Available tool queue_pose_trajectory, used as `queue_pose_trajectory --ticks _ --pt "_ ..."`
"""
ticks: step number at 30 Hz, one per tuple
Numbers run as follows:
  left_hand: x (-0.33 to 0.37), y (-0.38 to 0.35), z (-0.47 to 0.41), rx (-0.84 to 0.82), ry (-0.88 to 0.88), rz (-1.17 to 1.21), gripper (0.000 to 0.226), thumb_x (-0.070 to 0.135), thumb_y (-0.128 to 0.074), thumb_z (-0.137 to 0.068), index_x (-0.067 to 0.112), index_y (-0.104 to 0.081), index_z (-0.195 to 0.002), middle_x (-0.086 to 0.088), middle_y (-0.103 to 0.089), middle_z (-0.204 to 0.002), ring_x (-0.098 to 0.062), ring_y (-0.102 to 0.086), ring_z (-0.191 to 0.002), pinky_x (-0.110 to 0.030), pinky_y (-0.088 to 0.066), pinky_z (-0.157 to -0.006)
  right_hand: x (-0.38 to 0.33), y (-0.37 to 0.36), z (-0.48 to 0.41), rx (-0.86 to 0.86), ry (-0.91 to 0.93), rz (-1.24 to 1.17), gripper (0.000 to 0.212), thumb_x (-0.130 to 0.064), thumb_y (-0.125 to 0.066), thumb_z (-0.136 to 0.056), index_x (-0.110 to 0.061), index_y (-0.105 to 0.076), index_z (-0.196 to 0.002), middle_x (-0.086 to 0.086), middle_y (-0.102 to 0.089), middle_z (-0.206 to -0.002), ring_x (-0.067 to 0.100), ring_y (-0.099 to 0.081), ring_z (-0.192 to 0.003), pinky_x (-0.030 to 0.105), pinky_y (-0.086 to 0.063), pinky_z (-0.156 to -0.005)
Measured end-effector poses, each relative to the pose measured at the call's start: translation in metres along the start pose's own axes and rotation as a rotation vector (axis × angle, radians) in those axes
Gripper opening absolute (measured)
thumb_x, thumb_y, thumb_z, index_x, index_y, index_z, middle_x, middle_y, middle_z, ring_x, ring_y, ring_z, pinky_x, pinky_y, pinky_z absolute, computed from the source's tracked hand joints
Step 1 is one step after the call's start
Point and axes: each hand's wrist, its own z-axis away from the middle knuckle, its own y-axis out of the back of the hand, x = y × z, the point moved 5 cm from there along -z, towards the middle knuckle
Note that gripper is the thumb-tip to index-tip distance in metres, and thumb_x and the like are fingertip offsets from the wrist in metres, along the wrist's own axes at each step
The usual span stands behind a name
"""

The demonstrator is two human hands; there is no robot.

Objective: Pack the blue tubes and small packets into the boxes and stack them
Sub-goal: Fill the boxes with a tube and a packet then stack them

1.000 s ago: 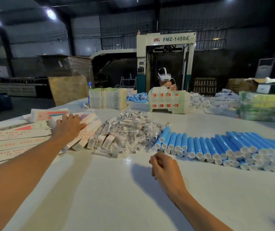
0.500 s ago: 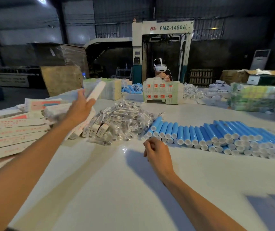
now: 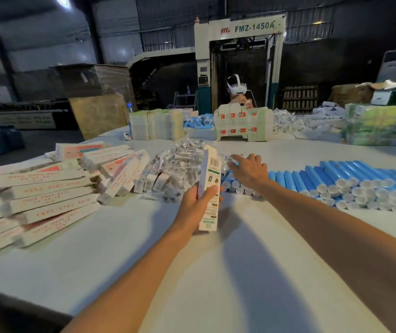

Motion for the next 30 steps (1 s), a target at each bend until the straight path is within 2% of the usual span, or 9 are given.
queue_pose_trajectory --ticks 5,10,15,17,20,22,25,28,30 --pt "-0.009 -0.001 -0.003 -0.027 0.111 0.300 0.030 0.013 -0.058 -0.107 0.016 -0.059 -0.137 -0.009 -0.079 -0.120 -0.031 -0.079 -0.103 -0.036 -0.065 -0.079 -0.012 -0.018 -0.006 -0.091 -0.035 0.112 0.045 -0.042 -0.031 -0.108 -0.021 -0.060 -0.135 0.019 -0.050 -0.147 0.037 -0.036 -0.138 0.051 -0.031 -0.109" --pt "-0.017 -0.002 -0.006 -0.012 0.147 0.187 0.030 0.017 -0.053 -0.106 0.013 -0.058 -0.135 -0.009 -0.081 -0.110 -0.022 -0.075 -0.073 -0.034 -0.062 -0.066 -0.015 -0.018 -0.009 -0.059 -0.114 0.130 0.039 -0.022 -0.051 -0.103 -0.013 -0.046 -0.140 0.023 -0.047 -0.146 0.038 -0.038 -0.136 0.049 -0.037 -0.109" --pt "-0.012 -0.011 -0.002 -0.105 0.145 0.282 0.031 0.028 -0.058 -0.104 0.015 -0.061 -0.133 -0.014 -0.080 -0.108 -0.022 -0.071 -0.071 -0.036 -0.061 -0.068 -0.013 -0.008 -0.002 0.061 -0.187 0.058 0.061 -0.011 -0.058 -0.099 -0.006 -0.027 -0.151 0.025 -0.045 -0.146 0.040 -0.044 -0.134 0.047 -0.042 -0.107" --pt "-0.007 -0.015 -0.001 -0.125 0.170 0.375 0.032 0.036 -0.062 -0.103 0.015 -0.065 -0.127 -0.016 -0.079 -0.106 -0.023 -0.071 -0.072 -0.039 -0.061 -0.072 -0.010 0.005 0.007 0.147 -0.228 -0.095 0.054 -0.018 -0.049 -0.104 -0.006 -0.025 -0.150 0.023 -0.053 -0.138 0.040 -0.052 -0.127 0.051 -0.043 -0.103" --pt "-0.001 -0.016 0.000 -0.107 0.157 0.369 0.027 0.037 -0.065 -0.102 0.018 -0.071 -0.120 -0.015 -0.080 -0.112 -0.023 -0.076 -0.077 -0.039 -0.065 -0.073 -0.001 0.021 0.037 0.209 -0.246 -0.657 0.034 -0.023 -0.037 -0.107 -0.009 -0.029 -0.137 0.019 -0.063 -0.104 0.031 -0.060 -0.087 0.043 -0.046 -0.074" --pt "0.002 -0.016 0.002 -0.114 0.130 0.325 0.028 0.037 -0.068 -0.101 0.018 -0.070 -0.123 -0.013 -0.080 -0.115 -0.024 -0.078 -0.082 -0.037 -0.066 -0.073 0.006 0.032 0.062 0.209 -0.250 -0.953 0.034 -0.022 -0.034 -0.107 -0.014 -0.028 -0.139 0.017 -0.060 -0.112 0.017 -0.054 -0.081 0.033 -0.041 -0.064" --pt "0.003 -0.018 0.007 -0.157 0.116 0.227 0.039 0.039 -0.071 -0.099 0.017 -0.065 -0.132 -0.007 -0.080 -0.117 -0.026 -0.079 -0.090 -0.038 -0.065 -0.075 0.013 0.051 0.094 0.190 -0.248 -1.101 0.047 -0.023 -0.036 -0.107 -0.025 -0.025 -0.152 0.009 -0.060 -0.128 0.010 -0.052 -0.092 0.031 -0.038 -0.069" --pt "0.003 -0.026 0.014 -0.227 0.103 0.191 0.050 0.042 -0.076 -0.094 0.015 -0.064 -0.134 -0.010 -0.079 -0.118 -0.027 -0.078 -0.091 -0.041 -0.063 -0.078 0.009 0.077 0.119 0.230 -0.120 -1.289 0.061 -0.020 -0.048 -0.109 -0.025 -0.016 -0.160 0.010 -0.060 -0.137 0.018 -0.057 -0.110 0.038 -0.041 -0.098" --pt "0.002 -0.032 0.018 -0.256 0.110 0.189 0.057 0.045 -0.082 -0.090 0.013 -0.064 -0.133 -0.013 -0.079 -0.117 -0.026 -0.076 -0.085 -0.042 -0.063 -0.076 0.005 0.098 0.134 0.298 0.028 -1.390 0.072 -0.017 -0.059 -0.105 -0.026 -0.013 -0.160 0.011 -0.063 -0.131 0.018 -0.062 -0.108 0.044 -0.045 -0.107"
